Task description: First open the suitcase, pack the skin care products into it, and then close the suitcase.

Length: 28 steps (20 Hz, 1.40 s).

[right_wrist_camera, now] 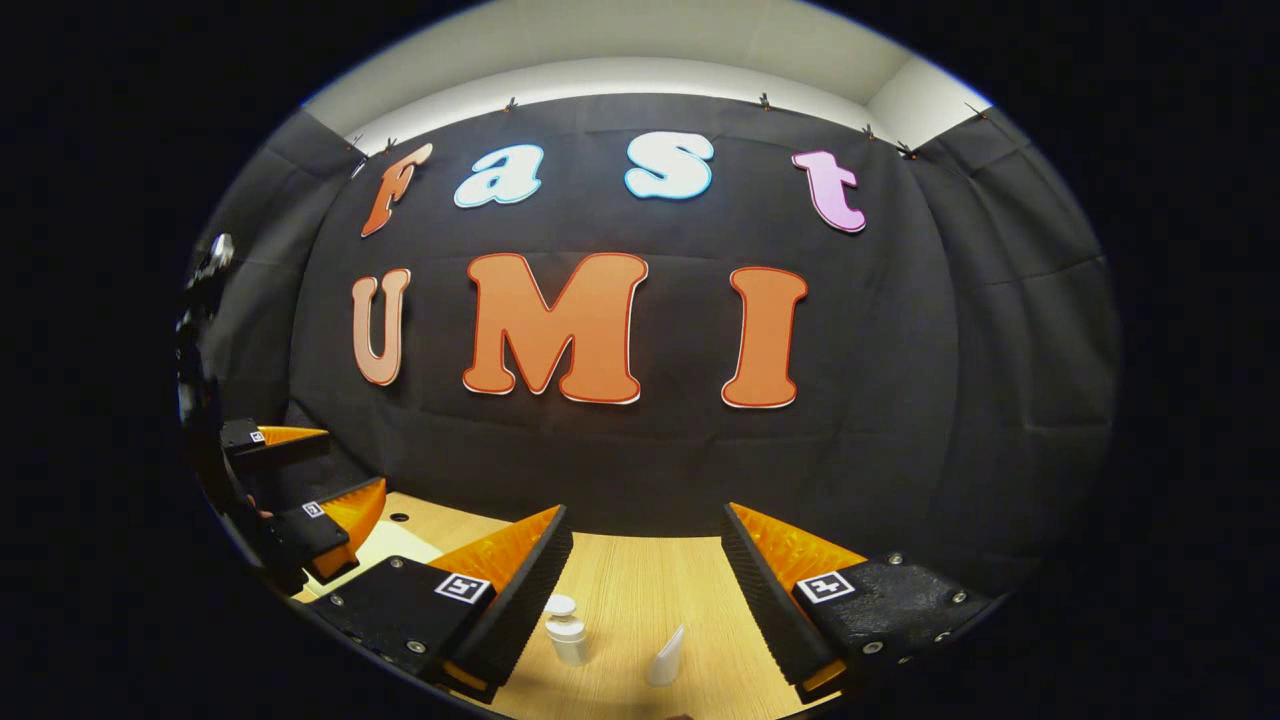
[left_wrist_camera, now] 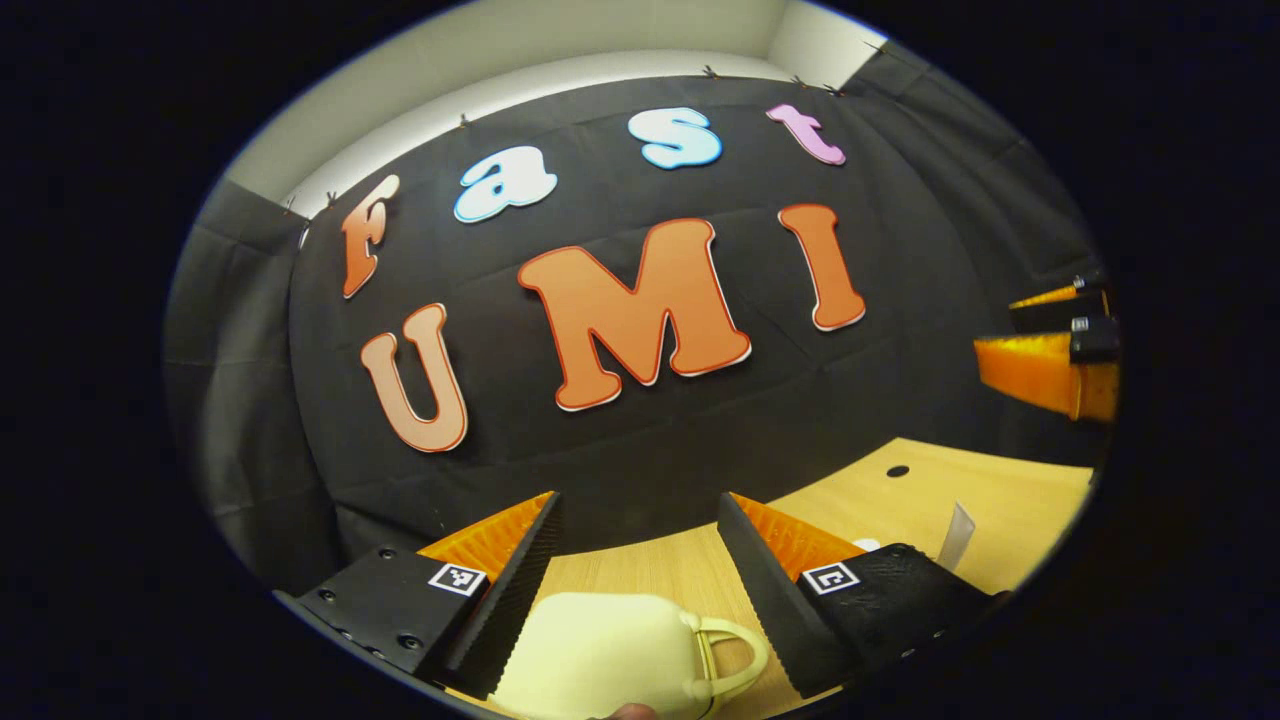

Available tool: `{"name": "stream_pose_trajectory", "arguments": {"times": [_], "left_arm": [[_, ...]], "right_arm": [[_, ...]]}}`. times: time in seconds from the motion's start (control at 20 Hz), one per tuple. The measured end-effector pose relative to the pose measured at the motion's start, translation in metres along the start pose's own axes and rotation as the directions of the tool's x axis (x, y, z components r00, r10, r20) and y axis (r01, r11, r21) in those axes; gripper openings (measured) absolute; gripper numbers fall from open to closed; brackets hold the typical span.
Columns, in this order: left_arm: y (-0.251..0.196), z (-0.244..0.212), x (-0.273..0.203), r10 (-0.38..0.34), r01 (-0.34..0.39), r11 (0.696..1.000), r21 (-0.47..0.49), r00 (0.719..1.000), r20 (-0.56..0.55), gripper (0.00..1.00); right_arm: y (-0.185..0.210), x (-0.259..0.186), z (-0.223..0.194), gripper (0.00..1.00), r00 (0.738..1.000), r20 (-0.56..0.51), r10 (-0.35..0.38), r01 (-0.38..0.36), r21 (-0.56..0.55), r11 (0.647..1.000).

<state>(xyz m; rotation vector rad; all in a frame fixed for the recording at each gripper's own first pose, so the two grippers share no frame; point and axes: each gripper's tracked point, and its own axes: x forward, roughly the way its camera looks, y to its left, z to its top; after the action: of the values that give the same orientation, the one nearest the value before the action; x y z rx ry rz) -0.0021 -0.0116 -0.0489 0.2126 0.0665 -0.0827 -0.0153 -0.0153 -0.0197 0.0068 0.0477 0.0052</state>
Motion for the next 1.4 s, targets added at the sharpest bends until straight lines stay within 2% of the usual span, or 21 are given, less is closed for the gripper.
{"name": "stream_pose_trajectory", "arguments": {"times": [0.35, 0.6, 0.95, 1.05, 1.35, 1.4], "left_arm": [[-0.028, -0.051, 0.006, -0.089, 0.100, 0.989, 0.105, 0.991, -0.101, 0.99], [-0.051, -0.090, 0.009, -0.154, 0.190, 0.956, 0.222, 0.974, -0.169, 0.99], [-0.083, -0.150, 0.001, -0.218, 0.313, 0.864, 0.395, 0.938, -0.268, 0.98], [-0.091, -0.164, -0.002, -0.238, 0.354, 0.828, 0.435, 0.924, -0.298, 0.98], [-0.102, -0.209, -0.006, -0.255, 0.436, 0.732, 0.523, 0.888, -0.384, 0.97], [-0.103, -0.214, -0.006, -0.250, 0.443, 0.716, 0.539, 0.884, -0.395, 0.94]], "right_arm": [[-0.002, -0.004, -0.007, 0.95, 1.000, -0.009, 0.018, -0.018, -0.011, 1.000], [-0.005, -0.005, -0.008, 0.95, 1.000, -0.011, 0.005, -0.006, -0.007, 1.000], [-0.008, -0.011, -0.024, 0.96, 0.998, -0.056, -0.016, 0.014, -0.036, 0.999], [-0.009, -0.013, -0.028, 0.96, 0.997, -0.068, -0.024, 0.021, -0.040, 0.999], [-0.016, -0.017, -0.032, 0.95, 0.994, -0.085, -0.067, 0.062, -0.059, 0.996], [-0.015, -0.018, -0.033, 0.95, 0.993, -0.092, -0.069, 0.064, -0.057, 0.996]]}}
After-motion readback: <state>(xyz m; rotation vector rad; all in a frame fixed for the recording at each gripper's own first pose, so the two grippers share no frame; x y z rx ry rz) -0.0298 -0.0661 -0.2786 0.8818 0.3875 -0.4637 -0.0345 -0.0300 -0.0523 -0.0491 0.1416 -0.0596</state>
